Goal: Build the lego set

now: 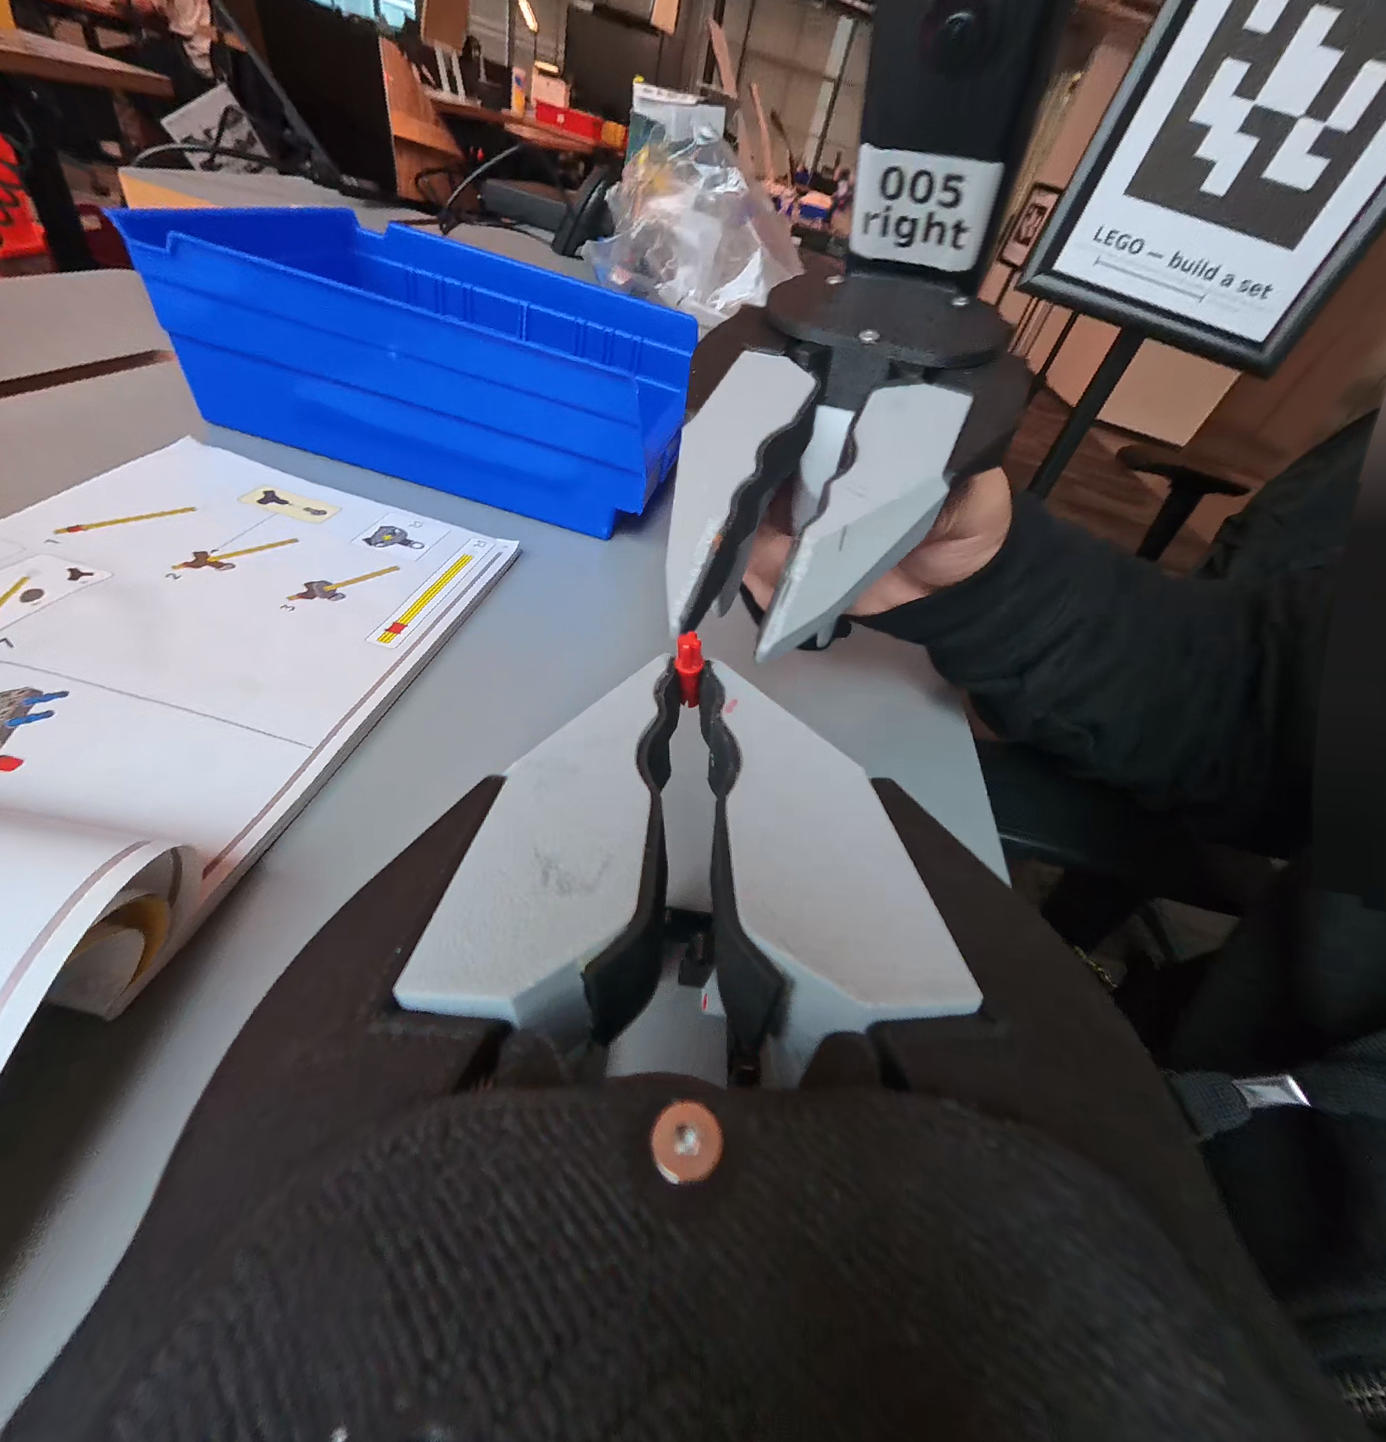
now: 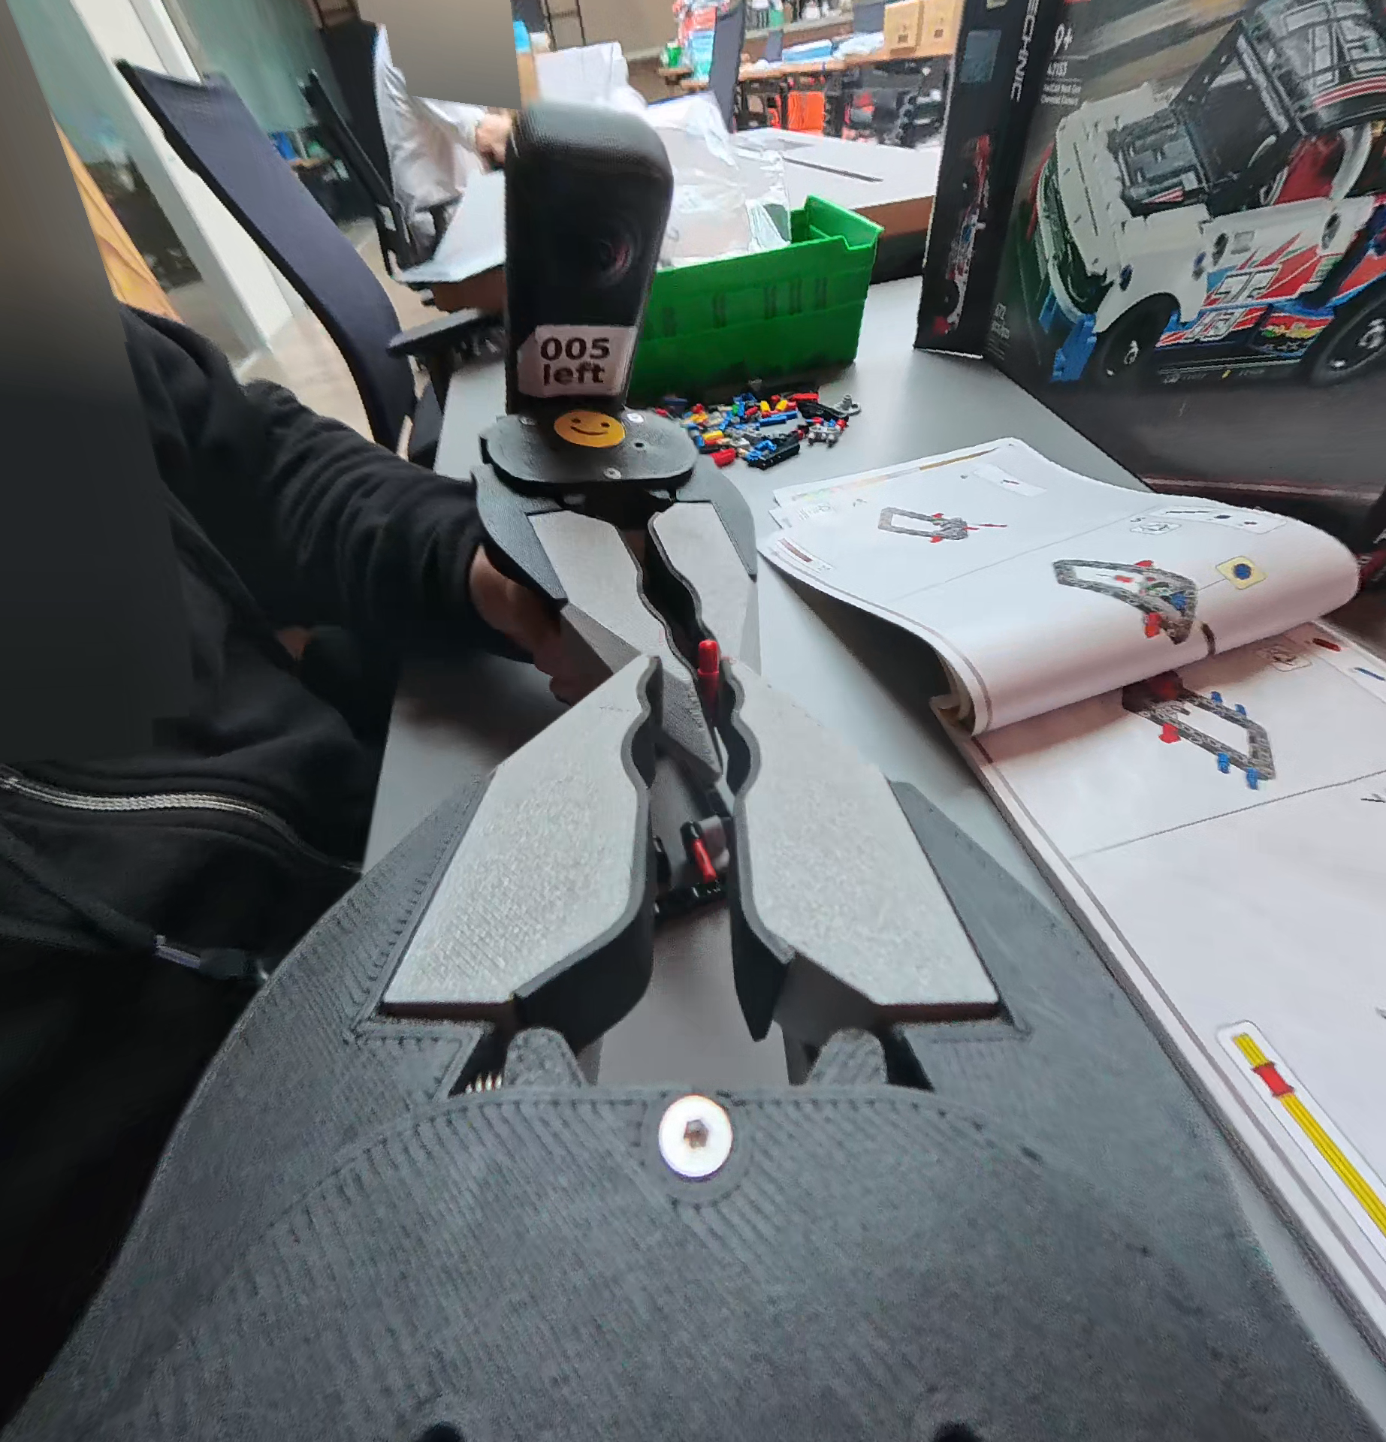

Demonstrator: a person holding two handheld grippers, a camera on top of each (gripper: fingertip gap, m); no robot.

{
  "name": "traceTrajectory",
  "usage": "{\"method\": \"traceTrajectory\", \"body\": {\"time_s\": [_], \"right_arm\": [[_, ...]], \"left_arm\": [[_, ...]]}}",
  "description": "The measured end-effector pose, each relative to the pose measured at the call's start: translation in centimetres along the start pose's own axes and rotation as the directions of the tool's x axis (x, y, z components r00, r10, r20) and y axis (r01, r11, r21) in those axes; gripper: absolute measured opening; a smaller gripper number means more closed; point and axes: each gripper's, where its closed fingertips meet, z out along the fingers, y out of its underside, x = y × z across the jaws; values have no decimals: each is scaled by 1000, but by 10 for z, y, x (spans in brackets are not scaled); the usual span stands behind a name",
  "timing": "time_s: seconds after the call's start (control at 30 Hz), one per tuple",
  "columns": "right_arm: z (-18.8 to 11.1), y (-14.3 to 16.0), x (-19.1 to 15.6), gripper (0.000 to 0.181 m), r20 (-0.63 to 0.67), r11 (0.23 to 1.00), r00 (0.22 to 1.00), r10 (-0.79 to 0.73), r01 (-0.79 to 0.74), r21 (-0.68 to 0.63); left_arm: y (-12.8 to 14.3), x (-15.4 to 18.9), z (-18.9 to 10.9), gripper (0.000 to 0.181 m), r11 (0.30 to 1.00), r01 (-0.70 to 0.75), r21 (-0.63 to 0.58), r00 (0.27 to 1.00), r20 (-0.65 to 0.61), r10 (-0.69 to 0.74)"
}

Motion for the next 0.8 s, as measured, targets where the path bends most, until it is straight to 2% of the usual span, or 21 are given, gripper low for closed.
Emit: {"method": "traceTrajectory", "body": {"time_s": [0.07, 0.3, 0.37, 0.43, 0.5, 0.6, 0.67, 0.73, 0.8], "right_arm": [[4, 5, 4, 10, -39, 999, 999, -31, 30, -38], [11, 15, 9, 1, -12, 999, 1000, 11, -11, -44], [10, 13, 13, 1, -13, 998, 998, 58, -58, -20], [2, 4, 25, 1, -3, 983, 984, 180, -180, 41], [-5, 2, 35, 1, 47, 942, 944, 326, -328, 65], [-5, 8, 39, 0, 127, 874, 871, 475, -484, 44], [-2, 6, 37, 0, 196, 823, 815, 545, -565, 64], [0, 2, 33, 0, 273, 770, 760, 590, -631, 95], [3, 2, 28, 0, 322, 735, 720, 615, -672, 97]], "left_arm": [[5, -3, 2, 2, 999, -8, -42, 1000, 20, 9], [19, -6, 4, 2, 990, -22, -141, 997, 72, 32], [22, -10, 3, 3, 986, -12, -165, 997, 78, 25], [26, -24, -3, 15, 974, -95, -208, 979, 158, 129], [23, -36, -11, 28, 928, -263, -263, 913, 244, 327], [12, -36, -15, 44, 818, -487, -306, 766, 301, 568], [8, -30, -13, 46, 762, -570, -308, 699, 306, 646], [7, -25, -11, 51, 746, -596, -298, 680, 307, 666], [3, -24, -11, 46, 730, -619, -289, 655, 323, 683]]}}
